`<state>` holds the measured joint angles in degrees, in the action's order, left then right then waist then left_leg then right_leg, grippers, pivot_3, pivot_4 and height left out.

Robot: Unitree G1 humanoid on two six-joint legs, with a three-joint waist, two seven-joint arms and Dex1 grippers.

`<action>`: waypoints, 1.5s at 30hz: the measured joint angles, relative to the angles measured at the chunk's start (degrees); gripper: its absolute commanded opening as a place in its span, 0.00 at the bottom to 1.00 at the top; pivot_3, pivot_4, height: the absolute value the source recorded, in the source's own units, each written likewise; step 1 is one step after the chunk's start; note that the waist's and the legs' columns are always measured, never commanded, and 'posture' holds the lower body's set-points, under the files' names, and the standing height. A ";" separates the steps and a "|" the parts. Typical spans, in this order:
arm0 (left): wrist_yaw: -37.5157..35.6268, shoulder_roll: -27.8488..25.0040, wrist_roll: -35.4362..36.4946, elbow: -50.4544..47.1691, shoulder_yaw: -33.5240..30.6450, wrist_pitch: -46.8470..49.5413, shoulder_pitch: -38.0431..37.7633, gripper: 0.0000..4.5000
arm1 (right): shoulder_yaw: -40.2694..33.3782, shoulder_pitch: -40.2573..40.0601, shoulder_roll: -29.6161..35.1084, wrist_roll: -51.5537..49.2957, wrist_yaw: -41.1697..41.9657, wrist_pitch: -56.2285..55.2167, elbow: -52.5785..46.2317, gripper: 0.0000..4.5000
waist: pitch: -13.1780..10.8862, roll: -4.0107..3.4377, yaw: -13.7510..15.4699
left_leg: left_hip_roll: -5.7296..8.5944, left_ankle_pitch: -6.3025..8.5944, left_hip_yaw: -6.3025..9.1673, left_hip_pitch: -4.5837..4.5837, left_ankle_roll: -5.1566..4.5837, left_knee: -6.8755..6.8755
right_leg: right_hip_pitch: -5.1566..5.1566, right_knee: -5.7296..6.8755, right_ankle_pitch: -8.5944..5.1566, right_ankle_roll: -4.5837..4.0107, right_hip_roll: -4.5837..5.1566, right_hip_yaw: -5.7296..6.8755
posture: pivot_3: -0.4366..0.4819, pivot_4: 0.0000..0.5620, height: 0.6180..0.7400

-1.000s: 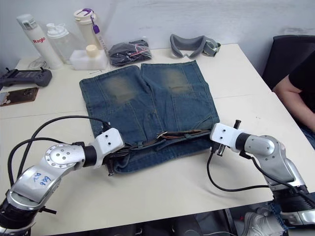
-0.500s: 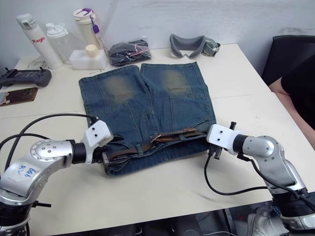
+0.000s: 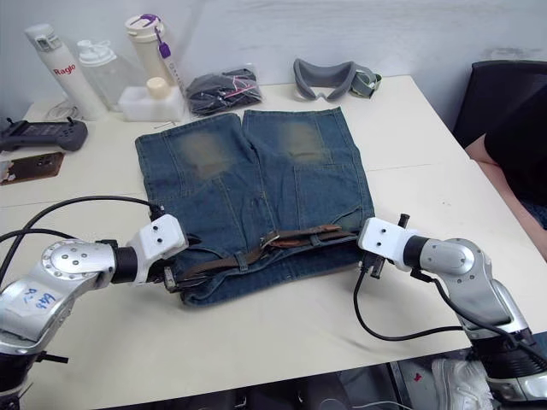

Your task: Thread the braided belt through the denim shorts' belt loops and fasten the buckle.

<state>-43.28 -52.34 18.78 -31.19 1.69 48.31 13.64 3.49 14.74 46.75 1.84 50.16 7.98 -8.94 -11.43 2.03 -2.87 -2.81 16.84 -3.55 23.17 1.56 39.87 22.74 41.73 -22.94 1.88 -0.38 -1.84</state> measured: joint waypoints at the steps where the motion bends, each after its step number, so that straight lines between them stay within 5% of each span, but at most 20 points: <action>1: 0.15 -0.43 -0.92 0.12 0.51 -0.76 -0.15 0.99 | 0.00 0.00 0.00 0.00 -0.03 0.00 0.00 0.00 | 0.00 0.00 0.00 | 0.00 0.00 0.00 0.00 0.00 0.00 | 0.00 0.00 0.00 0.00 0.00 0.00 | 0.48 0.27 0.51; 9: 3.72 1.26 -5.49 1.01 2.01 -4.06 0.47 0.99 | 0.00 0.00 0.00 0.04 -0.28 0.02 0.03 0.00 | 0.00 0.00 0.00 | 0.00 0.05 0.00 0.01 -0.08 0.00 | 0.00 0.00 0.00 0.00 0.01 0.00 | 0.48 0.27 0.51; 12: 4.14 2.76 -5.57 0.74 3.48 -4.29 0.40 0.83 | 0.00 -0.05 0.00 0.04 -0.40 0.52 0.03 0.00 | 0.00 0.00 0.00 | 0.00 0.04 -0.02 0.02 -0.07 0.00 | 0.00 0.00 0.00 0.00 0.01 0.00 | 0.48 0.27 0.51; 21: 3.16 1.40 -9.00 0.55 5.63 -10.42 -4.34 0.01 | 0.11 -0.02 0.00 0.33 -0.58 0.78 0.06 0.00 | 0.00 0.00 -0.06 | 0.00 0.05 -0.01 0.01 -0.08 0.00 | 0.00 0.00 0.00 0.00 0.02 0.00 | 0.48 0.27 0.51; 30: -1.54 -2.28 -8.30 8.32 -3.73 -23.67 -14.10 0.01 | 2.58 1.31 0.00 -0.22 1.08 -1.64 0.90 0.00 | 0.00 0.00 -0.35 | -0.03 0.20 -0.04 -0.04 -0.28 -0.07 | 0.02 -0.01 -0.01 -0.06 0.05 0.03 | 0.48 0.27 0.51; 42: 0.01 -0.44 -6.60 9.97 -7.52 -23.37 -16.34 0.01 | 3.15 2.59 0.00 -1.59 2.20 -2.54 2.55 0.00 | 0.01 -0.02 -0.34 | -0.04 0.21 -0.04 -0.06 -0.30 -0.08 | 0.03 0.02 0.00 -0.09 0.07 0.05 | 0.48 0.27 0.51; 43: 0.18 0.94 -5.23 9.59 -7.71 -21.59 -15.90 0.10 | 3.09 2.46 0.00 -2.11 2.20 -1.94 2.43 0.00 | 0.01 -0.01 -0.28 | -0.03 0.21 -0.03 -0.04 -0.30 -0.08 | 0.03 0.02 0.00 -0.08 0.08 0.07 | 0.48 0.27 0.51; 45: 0.43 3.15 -2.48 9.18 -7.93 -17.46 -14.56 0.27 | 2.91 1.89 0.01 -2.24 2.19 -1.58 2.39 0.20 | 0.00 -0.01 -0.22 | -0.03 0.21 -0.02 -0.03 -0.30 -0.05 | 0.02 0.02 0.00 -0.08 0.08 0.08 | 0.48 0.27 0.51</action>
<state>-42.85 -49.20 16.30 -22.02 -6.25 30.85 -0.93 6.40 16.63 46.76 -0.40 52.35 6.39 -6.56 -11.43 2.03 -3.09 -2.84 17.05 -3.57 23.15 1.26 39.82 22.76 41.75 -22.94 1.80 -0.31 -1.76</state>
